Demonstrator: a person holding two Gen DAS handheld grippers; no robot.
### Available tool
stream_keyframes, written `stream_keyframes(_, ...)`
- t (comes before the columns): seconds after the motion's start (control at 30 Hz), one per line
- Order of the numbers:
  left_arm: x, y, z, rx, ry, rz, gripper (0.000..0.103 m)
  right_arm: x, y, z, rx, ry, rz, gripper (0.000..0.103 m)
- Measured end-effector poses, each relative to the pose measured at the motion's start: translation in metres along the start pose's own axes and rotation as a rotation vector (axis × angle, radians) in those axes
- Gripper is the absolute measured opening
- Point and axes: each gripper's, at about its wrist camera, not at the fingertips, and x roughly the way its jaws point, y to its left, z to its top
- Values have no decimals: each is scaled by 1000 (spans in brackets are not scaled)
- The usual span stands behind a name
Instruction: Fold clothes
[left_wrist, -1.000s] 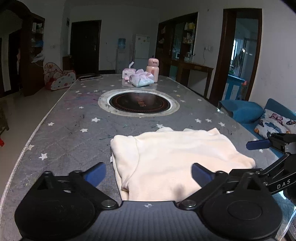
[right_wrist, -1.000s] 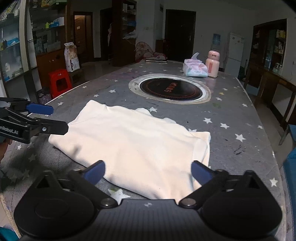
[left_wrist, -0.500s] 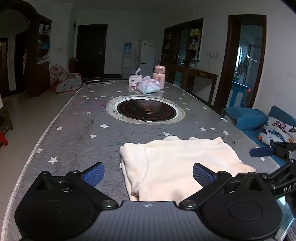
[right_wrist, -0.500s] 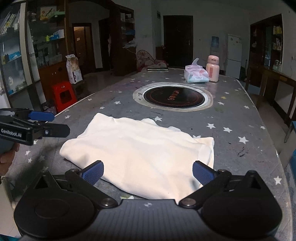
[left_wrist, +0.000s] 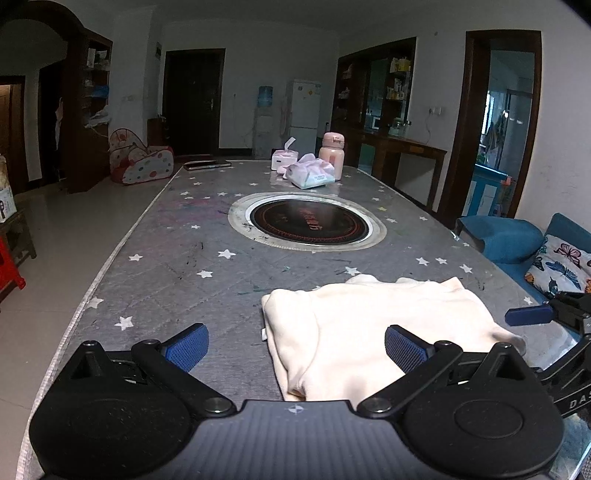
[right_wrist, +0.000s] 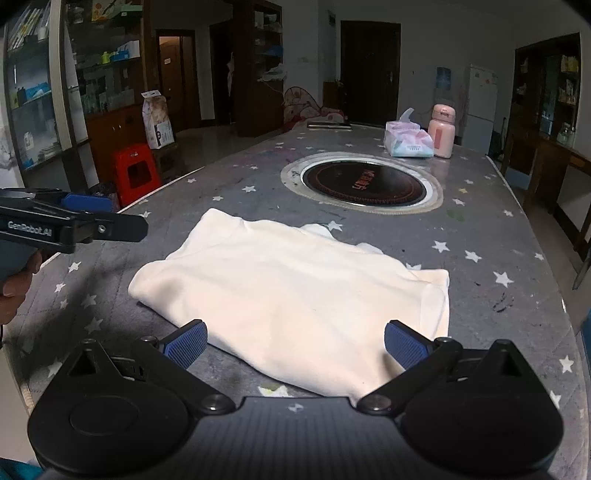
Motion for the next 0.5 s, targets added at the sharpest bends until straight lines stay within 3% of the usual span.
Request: stream_keyframes(0.5,13,14,1,-1,13,22,103,1,13,-1,-74,9,10,103)
